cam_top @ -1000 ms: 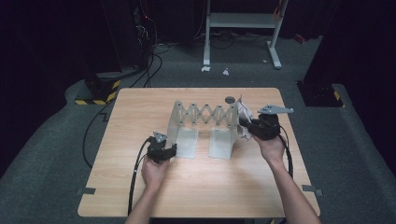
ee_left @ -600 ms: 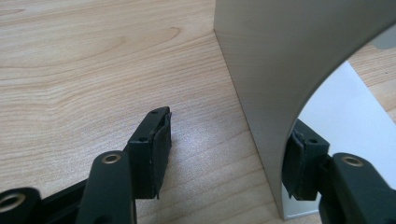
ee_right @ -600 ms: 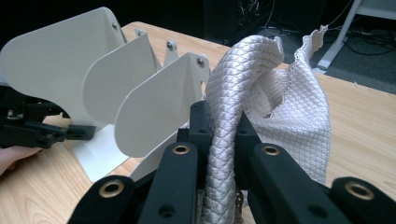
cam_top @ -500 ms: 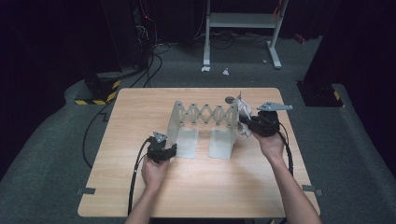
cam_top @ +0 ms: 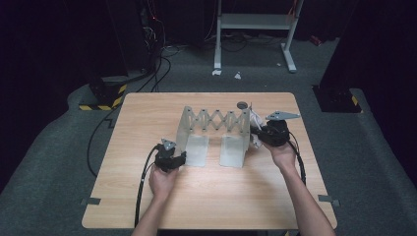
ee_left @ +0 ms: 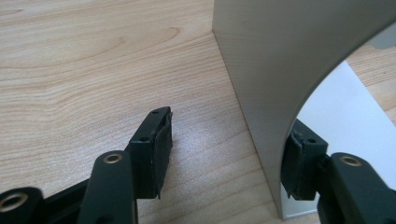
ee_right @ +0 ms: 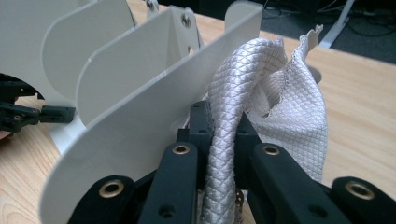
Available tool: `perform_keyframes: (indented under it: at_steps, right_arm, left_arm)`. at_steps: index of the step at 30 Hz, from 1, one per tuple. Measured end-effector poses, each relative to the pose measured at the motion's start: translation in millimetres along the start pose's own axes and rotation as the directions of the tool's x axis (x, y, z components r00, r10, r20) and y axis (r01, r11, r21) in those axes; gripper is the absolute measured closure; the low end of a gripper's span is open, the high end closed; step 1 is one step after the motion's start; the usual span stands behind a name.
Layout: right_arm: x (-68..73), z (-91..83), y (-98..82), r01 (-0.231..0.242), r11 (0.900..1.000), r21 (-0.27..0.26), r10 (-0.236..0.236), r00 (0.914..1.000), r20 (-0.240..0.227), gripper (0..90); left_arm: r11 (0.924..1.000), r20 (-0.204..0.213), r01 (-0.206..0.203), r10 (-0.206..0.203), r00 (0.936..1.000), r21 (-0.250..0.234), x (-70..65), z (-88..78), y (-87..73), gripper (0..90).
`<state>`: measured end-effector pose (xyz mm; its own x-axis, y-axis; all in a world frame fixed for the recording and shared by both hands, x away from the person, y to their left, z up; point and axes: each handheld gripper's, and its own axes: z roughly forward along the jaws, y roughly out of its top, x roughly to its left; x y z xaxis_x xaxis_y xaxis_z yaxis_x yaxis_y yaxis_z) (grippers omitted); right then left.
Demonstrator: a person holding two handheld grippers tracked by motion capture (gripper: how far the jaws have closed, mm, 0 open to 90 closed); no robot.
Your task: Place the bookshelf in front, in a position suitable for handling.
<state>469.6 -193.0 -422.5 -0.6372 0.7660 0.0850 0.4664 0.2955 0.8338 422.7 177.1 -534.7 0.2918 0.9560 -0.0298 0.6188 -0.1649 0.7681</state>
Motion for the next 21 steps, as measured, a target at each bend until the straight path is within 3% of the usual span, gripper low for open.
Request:
perform_keyframes:
  at_steps: [8, 21]
  right_arm:
    - [-1.6, 15.4, -19.0, -0.075, 0.997, 0.029, 0.075, 0.9971, 0.010, 83.2]
    - [-5.4, 48.2, -52.0, -0.133, 0.983, 0.129, 0.128, 0.9909, 0.041, 83.2]
  left_arm:
    - [1.0000, 0.001, 0.000, 0.000, 1.0000, -0.001, 0.0, 0.0, 0.0, 42.6]
    - [1.0000, 0.014, 0.000, 0.000, 0.9999, -0.005, 0.1, -0.1, -0.2, 45.0]
